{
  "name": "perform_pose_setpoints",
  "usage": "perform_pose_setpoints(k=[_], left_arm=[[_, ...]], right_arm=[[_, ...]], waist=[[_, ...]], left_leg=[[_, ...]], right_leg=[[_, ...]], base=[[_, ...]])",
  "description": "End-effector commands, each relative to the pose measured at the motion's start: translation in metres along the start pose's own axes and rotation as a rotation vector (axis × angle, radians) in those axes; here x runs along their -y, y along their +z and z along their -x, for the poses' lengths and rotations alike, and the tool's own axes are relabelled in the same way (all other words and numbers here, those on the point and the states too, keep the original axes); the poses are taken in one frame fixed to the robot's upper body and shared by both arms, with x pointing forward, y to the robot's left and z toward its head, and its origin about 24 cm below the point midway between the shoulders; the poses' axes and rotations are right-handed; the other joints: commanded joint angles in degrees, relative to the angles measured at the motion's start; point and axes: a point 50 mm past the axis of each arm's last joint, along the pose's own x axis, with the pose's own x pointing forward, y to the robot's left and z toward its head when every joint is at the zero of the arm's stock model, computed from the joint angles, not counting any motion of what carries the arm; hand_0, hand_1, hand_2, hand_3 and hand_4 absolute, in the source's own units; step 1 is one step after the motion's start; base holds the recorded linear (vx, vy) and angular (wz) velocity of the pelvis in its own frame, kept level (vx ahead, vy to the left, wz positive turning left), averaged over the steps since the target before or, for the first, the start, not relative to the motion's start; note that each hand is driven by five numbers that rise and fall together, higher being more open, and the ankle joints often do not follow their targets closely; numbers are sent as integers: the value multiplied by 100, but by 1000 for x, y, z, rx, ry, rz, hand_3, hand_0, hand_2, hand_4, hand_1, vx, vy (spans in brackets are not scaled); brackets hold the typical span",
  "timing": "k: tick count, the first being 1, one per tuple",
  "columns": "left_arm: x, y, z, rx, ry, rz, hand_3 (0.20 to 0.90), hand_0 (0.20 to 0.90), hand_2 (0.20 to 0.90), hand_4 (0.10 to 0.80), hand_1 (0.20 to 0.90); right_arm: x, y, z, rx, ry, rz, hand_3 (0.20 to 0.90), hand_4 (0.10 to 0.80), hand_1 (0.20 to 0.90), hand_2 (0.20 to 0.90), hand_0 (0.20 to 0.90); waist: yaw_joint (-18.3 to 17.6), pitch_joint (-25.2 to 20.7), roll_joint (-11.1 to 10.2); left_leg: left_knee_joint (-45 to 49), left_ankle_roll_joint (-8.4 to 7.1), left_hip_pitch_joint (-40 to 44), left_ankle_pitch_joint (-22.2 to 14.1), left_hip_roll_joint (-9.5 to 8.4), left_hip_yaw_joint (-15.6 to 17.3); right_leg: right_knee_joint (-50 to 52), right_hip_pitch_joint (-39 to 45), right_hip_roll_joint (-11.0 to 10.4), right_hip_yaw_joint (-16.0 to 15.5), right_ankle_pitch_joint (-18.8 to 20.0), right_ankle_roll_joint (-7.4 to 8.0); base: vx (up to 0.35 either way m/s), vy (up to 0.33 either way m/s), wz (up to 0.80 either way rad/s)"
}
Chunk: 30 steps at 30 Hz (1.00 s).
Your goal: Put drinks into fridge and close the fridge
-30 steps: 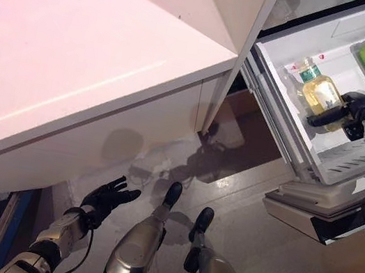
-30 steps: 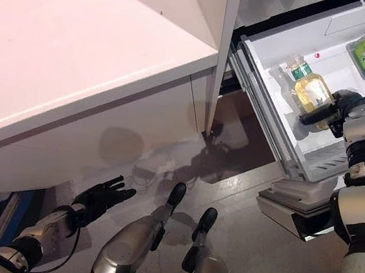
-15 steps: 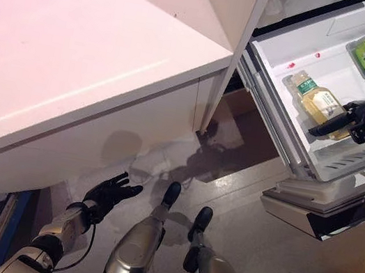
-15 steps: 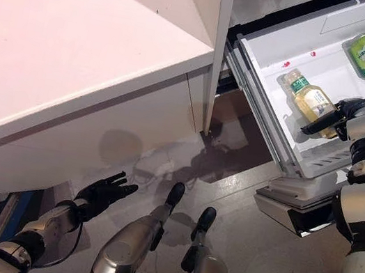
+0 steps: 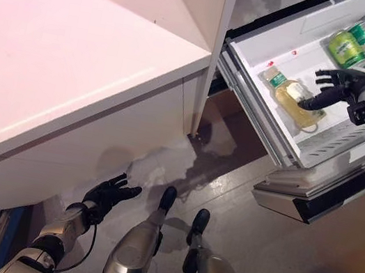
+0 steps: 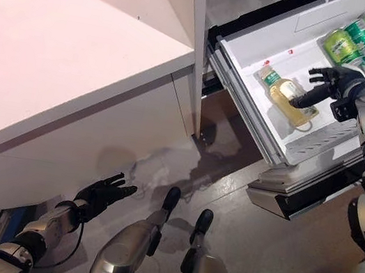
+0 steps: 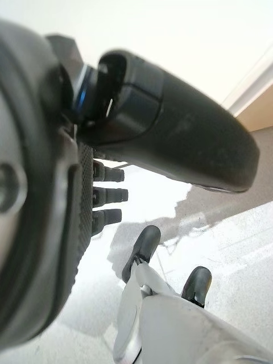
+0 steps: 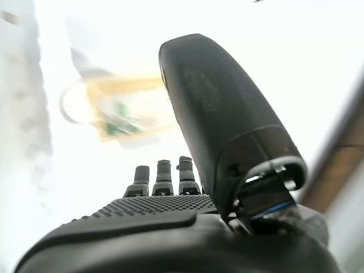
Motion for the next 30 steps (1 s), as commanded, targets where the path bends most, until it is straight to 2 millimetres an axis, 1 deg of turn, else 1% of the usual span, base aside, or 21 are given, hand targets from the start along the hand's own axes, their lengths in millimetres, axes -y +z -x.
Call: perform_pose_setpoints(k=[1, 3, 4, 6, 7, 8, 11, 13, 15, 16, 18, 19, 20, 22, 23, 26, 28, 29, 30], left_arm=[[-34, -43, 21, -134, 107, -37, 900, 900, 900, 800, 900], [-36, -48, 22, -149, 117, -35, 900, 900, 900, 800, 900], [-37, -55, 24, -175, 128, -25, 900, 900, 900, 800, 900], [-38, -62, 27, -199, 134, -26, 900, 900, 900, 800, 900], [-39, -68, 29, -217, 138, -20, 900, 900, 900, 800, 900], [-39, -71, 30, -230, 138, -22, 900, 900, 900, 800, 900], [-40, -80, 34, -261, 140, -31, 900, 900, 900, 800, 900], [-41, -83, 35, -284, 137, -45, 900, 900, 900, 800, 900], [-41, -88, 36, -313, 140, -55, 900, 900, 900, 800, 900], [-39, -91, 37, -329, 137, -58, 900, 900, 900, 800, 900], [-39, -98, 39, -347, 134, -59, 900, 900, 900, 800, 900], [-37, -103, 41, -361, 128, -58, 900, 900, 900, 800, 900], [-37, -104, 42, -364, 126, -58, 900, 900, 900, 800, 900], [-35, -110, 45, -381, 112, -59, 900, 900, 900, 800, 900], [-32, -112, 45, -383, 100, -63, 900, 900, 900, 800, 900], [-23, -106, 38, -356, 70, -69, 900, 900, 900, 800, 900], [-15, -93, 29, -314, 53, -72, 900, 900, 900, 800, 900], [-9, -82, 22, -277, 43, -69, 900, 900, 900, 800, 900], [-7, -76, 18, -259, 41, -66, 900, 900, 900, 800, 900]], right_arm=[[15, 33, 25, 270, -155, 104, 900, 800, 900, 900, 900], [17, 40, 33, 343, -191, 86, 900, 800, 900, 900, 900], [22, 49, 46, 446, -245, 72, 900, 800, 900, 900, 900], [27, 50, 57, 533, -319, 47, 900, 800, 900, 900, 900], [33, 50, 64, 577, -381, -15, 900, 800, 900, 900, 900], [35, 45, 67, 594, -416, -52, 900, 800, 900, 900, 900], [38, 33, 76, 674, -561, -267, 900, 800, 900, 900, 900], [37, 18, 79, 702, -650, -451, 900, 800, 900, 900, 900], [29, -4, 76, 678, -715, -642, 900, 800, 900, 900, 900], [23, -17, 74, 652, -737, -706, 900, 800, 900, 900, 900], [15, -34, 73, 620, -758, -792, 900, 800, 900, 900, 900], [10, -47, 72, 590, -783, -830, 900, 800, 900, 900, 900], [9, -50, 72, 584, -784, -833, 900, 800, 900, 900, 900], [2, -66, 71, 543, -815, -883, 900, 800, 900, 900, 900], [-1, -71, 70, 532, -821, -905, 900, 800, 900, 900, 900], [-6, -74, 66, 518, -837, -973, 900, 800, 900, 900, 900], [-6, -71, 63, 534, -846, -1022, 900, 800, 900, 900, 900], [-6, -67, 60, 554, -842, -1063, 900, 800, 900, 900, 900], [-5, -64, 58, 564, -842, -1076, 900, 800, 900, 900, 900]], waist=[[-210, -1210, -585], [-275, -1328, -604], [-390, -1513, -591], [-439, -1666, -586], [-485, -1782, -569], [-483, -1840, -566], [-489, -1966, -503], [-492, -1983, -444], [-490, -1954, -379], [-490, -1910, -341], [-490, -1820, -296], [-493, -1741, -260], [-491, -1718, -254], [-473, -1570, -201], [-451, -1488, -175], [-392, -1220, -100], [-363, -972, -74], [-347, -795, -61], [-342, -733, -55]], left_leg=[[5, -85, 277, -700, 67, 447], [19, -72, 355, -742, 63, 484], [43, -50, 462, -808, 48, 527], [61, -28, 563, -863, 36, 571], [92, -8, 641, -923, 23, 604], [110, 2, 684, -955, 16, 622], [211, 60, 823, -1088, -16, 629], [311, 103, 913, -1190, -42, 610], [490, 141, 1010, -1323, -65, 583], [626, 157, 1051, -1401, -79, 582], [879, 179, 1086, -1526, -108, 577], [1141, 182, 1080, -1629, -126, 612], [1210, 183, 1074, -1660, -130, 613], [1539, 199, 1026, -1792, -152, 607], [1707, 210, 965, -1847, -165, 601], [2165, 256, 569, -1962, -207, 565], [2468, 298, 204, -2033, -239, 547], [2680, 333, -77, -2078, -264, 534], [2804, 350, -241, -2114, -276, 527]], right_leg=[[360, -241, -251, 533, 7, 410], [347, -181, -243, 602, 6, 422], [324, -99, -233, 705, 2, 442], [308, -20, -231, 789, -3, 459], [313, 38, -240, 837, -18, 471], [316, 77, -249, 852, -28, 477], [424, 192, -296, 903, -120, 488], [540, 278, -337, 920, -206, 490], [697, 376, -388, 916, -307, 479], [794, 428, -418, 880, -363, 465], [949, 504, -458, 823, -459, 438], [1087, 537, -491, 769, -529, 415], [1121, 546, -498, 756, -548, 411], [1310, 574, -528, 709, -635, 376], [1414, 554, -544, 695, -676, 360], [1760, 301, -574, 692, -798, 327], [2035, 8, -593, 689, -870, 297], [2232, -235, -600, 682, -907, 275], [2348, -384, -602, 676, -939, 265]], base=[[8, 28, -20], [45, 38, -30], [93, 47, -36], [91, 35, -34], [82, 12, -32], [88, 2, -33], [71, -12, -29], [82, -36, -31], [134, -68, -19], [150, -63, -6], [140, -56, 2], [120, -48, 3], [128, -57, 6], [86, -58, 8], [-13, -62, 12], [-111, -38, 13], [-302, -34, 11], [-365, -27, 14], [-568, -38, 22]])
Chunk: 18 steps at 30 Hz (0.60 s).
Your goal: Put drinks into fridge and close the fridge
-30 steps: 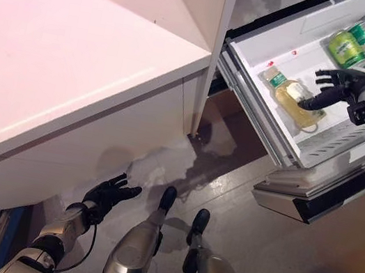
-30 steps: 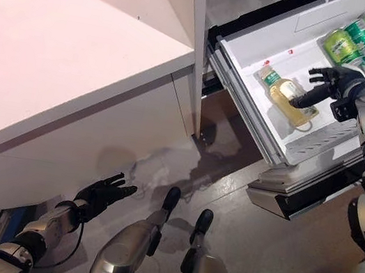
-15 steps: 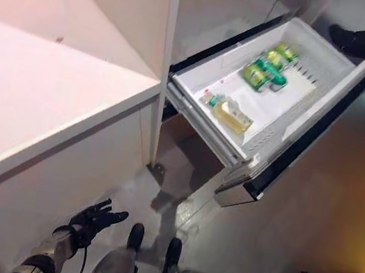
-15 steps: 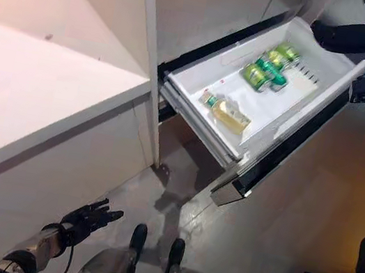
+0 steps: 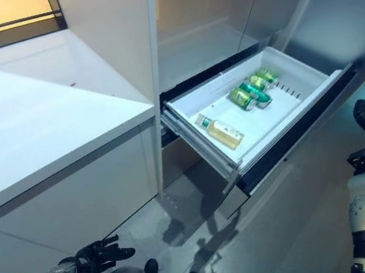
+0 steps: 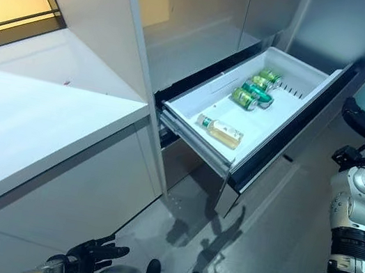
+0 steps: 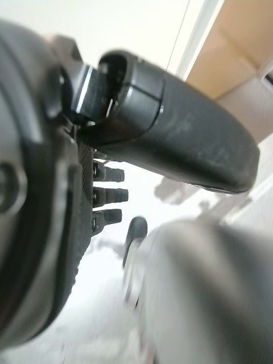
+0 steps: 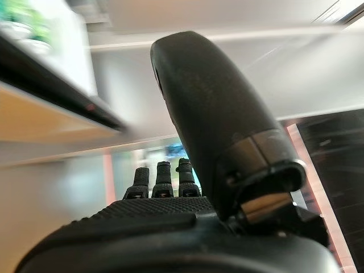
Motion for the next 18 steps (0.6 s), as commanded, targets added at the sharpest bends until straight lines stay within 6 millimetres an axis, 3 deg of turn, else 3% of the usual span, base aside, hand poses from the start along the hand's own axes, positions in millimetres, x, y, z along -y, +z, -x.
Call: perform_pose_setpoints(k=[1, 6, 11, 12, 18], left_arm=[[8, 53, -5, 146, -9, -18, 900, 900, 900, 800, 900], [23, 81, -7, 240, -30, 13, 900, 900, 900, 800, 900], [27, 86, -7, 280, -36, 58, 900, 900, 900, 800, 900], [29, 88, -7, 293, -42, 72, 900, 900, 900, 800, 900], [29, 90, -7, 302, -55, 89, 900, 900, 900, 800, 900]], right_arm=[[-49, 75, -12, 312, 85, -319, 900, 800, 900, 900, 900], [-68, 77, -15, 284, 156, -413, 900, 800, 900, 900, 900], [-82, 70, -15, 223, 234, -474, 900, 800, 900, 900, 900], [-95, 72, -15, 208, 289, -482, 900, 800, 900, 900, 900], [-127, 76, -7, 170, 491, -456, 900, 800, 900, 900, 900]], waist=[[350, 407, -364], [396, 773, -287], [427, 913, -233], [462, 973, -201], [554, 1047, -151]], left_leg=[[1833, 247, -1119, -1368, -247, -64], [2325, 302, -1905, -1389, -334, -125], [2412, 282, -2193, -1316, -369, -122], [2404, 259, -2274, -1252, -386, -137], [2331, 218, -2336, -1131, -425, -174]], right_leg=[[1518, -1071, -455, 71, -509, 119], [2073, -1859, -384, 65, -604, 8], [2343, -2226, -336, 62, -665, -24], [2395, -2323, -348, 29, -664, -42], [2463, -2447, -391, -67, -656, -62]], base=[[-449, -22, 16], [-286, 18, 7], [-84, 55, 0], [-45, 68, 7], [0, 60, -6]])
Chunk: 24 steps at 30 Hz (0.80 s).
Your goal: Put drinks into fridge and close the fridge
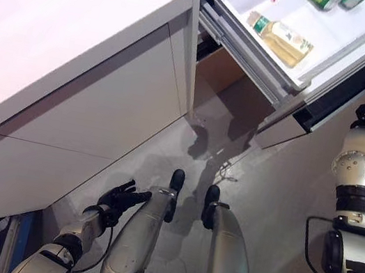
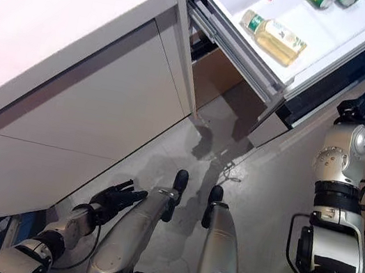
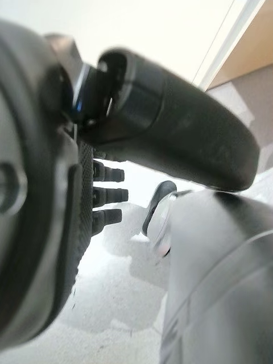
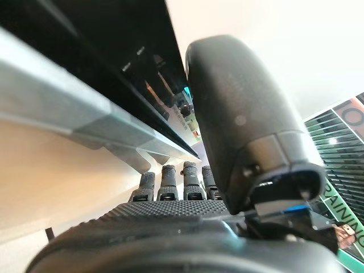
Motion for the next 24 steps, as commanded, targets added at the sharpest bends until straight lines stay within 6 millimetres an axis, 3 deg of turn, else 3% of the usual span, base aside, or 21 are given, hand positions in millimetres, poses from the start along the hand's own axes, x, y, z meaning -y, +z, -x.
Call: perform_pose_setpoints(k=[1, 15, 24], left_arm=[[-3, -4, 5, 31, -22, 4, 900, 900, 900, 800, 900], [-11, -18, 13, -2, -55, -20, 900, 900, 900, 800, 900], [-35, -34, 24, -69, -13, -51, 900, 900, 900, 800, 900]], right_arm=[[-62, -4, 5, -40, 378, 48, 900, 800, 900, 900, 900], [-112, -15, 9, -150, 655, 173, 900, 800, 900, 900, 900], [-118, -11, -6, -184, 666, 295, 900, 800, 900, 900, 900]], waist=[[322, -277, -30], [790, -376, 42], [1194, -605, -7]], left_leg=[[542, 110, 221, -921, -57, -12], [-164, 48, 789, -631, -169, -408], [-661, 27, 1417, -564, -205, -764]], right_leg=[[-185, 437, -3, -27, -110, 15], [-579, 1050, -157, -348, -99, 21], [-1065, 1836, -340, -670, -71, 88]], base=[[53, 54, 4], [90, 38, 9], [131, 16, 24]])
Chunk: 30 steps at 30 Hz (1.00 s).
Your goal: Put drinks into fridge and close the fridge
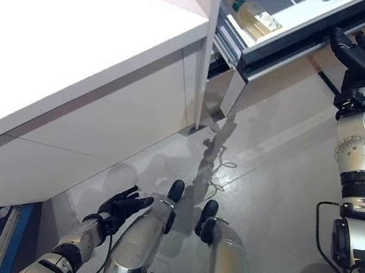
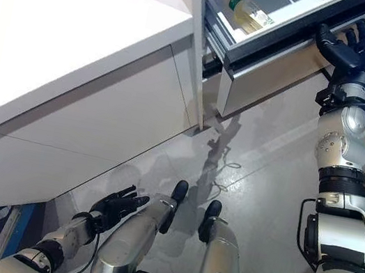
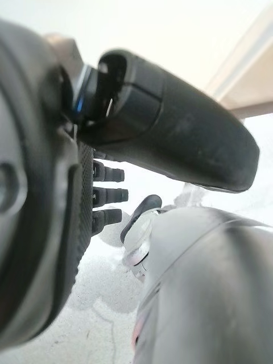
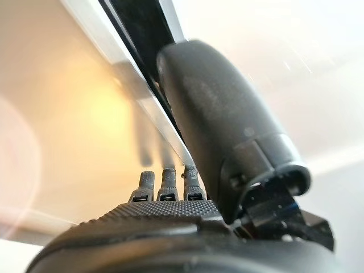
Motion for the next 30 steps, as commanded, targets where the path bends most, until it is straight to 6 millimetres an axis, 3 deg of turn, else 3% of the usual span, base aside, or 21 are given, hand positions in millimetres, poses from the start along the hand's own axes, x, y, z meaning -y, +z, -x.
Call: perform_pose_setpoints(k=[1, 11, 13, 17, 22, 26, 28, 30], left_arm=[[-35, -13, 20, -51, 37, -85, 900, 900, 900, 800, 900], [-69, -40, 42, -159, 134, -121, 900, 900, 900, 800, 900], [-75, -46, 47, -174, 153, -122, 900, 900, 900, 800, 900], [-80, -51, 51, -181, 177, -106, 900, 900, 900, 800, 900], [-80, -55, 51, -188, 189, -91, 900, 900, 900, 800, 900], [-73, -52, 45, -190, 178, -97, 900, 900, 900, 800, 900], [-67, -51, 41, -185, 171, -85, 900, 900, 900, 800, 900], [-64, -50, 39, -184, 167, -81, 900, 900, 900, 800, 900]], right_arm=[[-75, 36, -11, 110, 358, 81, 900, 800, 900, 900, 900], [-59, 48, -13, 209, 187, 72, 900, 800, 900, 900, 900], [-54, 59, -8, 349, 69, 218, 900, 800, 900, 900, 900], [-65, 92, 17, 656, 5, 511, 900, 800, 900, 900, 900], [-55, 103, 41, 809, -52, 607, 900, 800, 900, 900, 900], [-22, 85, 52, 759, -156, 593, 900, 800, 900, 900, 900], [3, 66, 58, 668, -212, 557, 900, 800, 900, 900, 900], [14, 54, 61, 615, -243, 518, 900, 800, 900, 900, 900]], waist=[[716, -618, -194], [869, -1273, -483], [806, -1440, -548], [538, -1719, -646], [199, -2029, -714], [-104, -2312, -743], [-263, -2437, -734], [-327, -2484, -729]], left_leg=[[401, 266, 180, -719, -201, 90], [-308, 304, 903, -602, -171, -122], [-388, 337, 1010, -605, -136, -83], [-528, 386, 1171, -611, -67, 147], [-772, 367, 1320, -586, 32, 438], [-1157, 299, 1472, -478, 147, 680], [-1323, 258, 1545, -436, 201, 828], [-1389, 243, 1579, -426, 223, 896]], right_leg=[[-164, 381, -315, 254, 109, 209], [-1080, 1176, -292, 192, 430, 454], [-1208, 1249, -261, 282, 512, 513], [-1481, 1318, -144, 545, 683, 583], [-1779, 1346, -11, 838, 816, 599], [-2107, 1345, 109, 1044, 963, 609], [-2270, 1350, 163, 1127, 1032, 608], [-2338, 1356, 187, 1164, 1060, 604]], base=[[229, 27, 32], [168, 5, 17], [118, -12, 9], [46, -11, 1], [-16, -23, -32], [-78, -70, -38], [-84, -54, -28], [-62, -45, -36]])
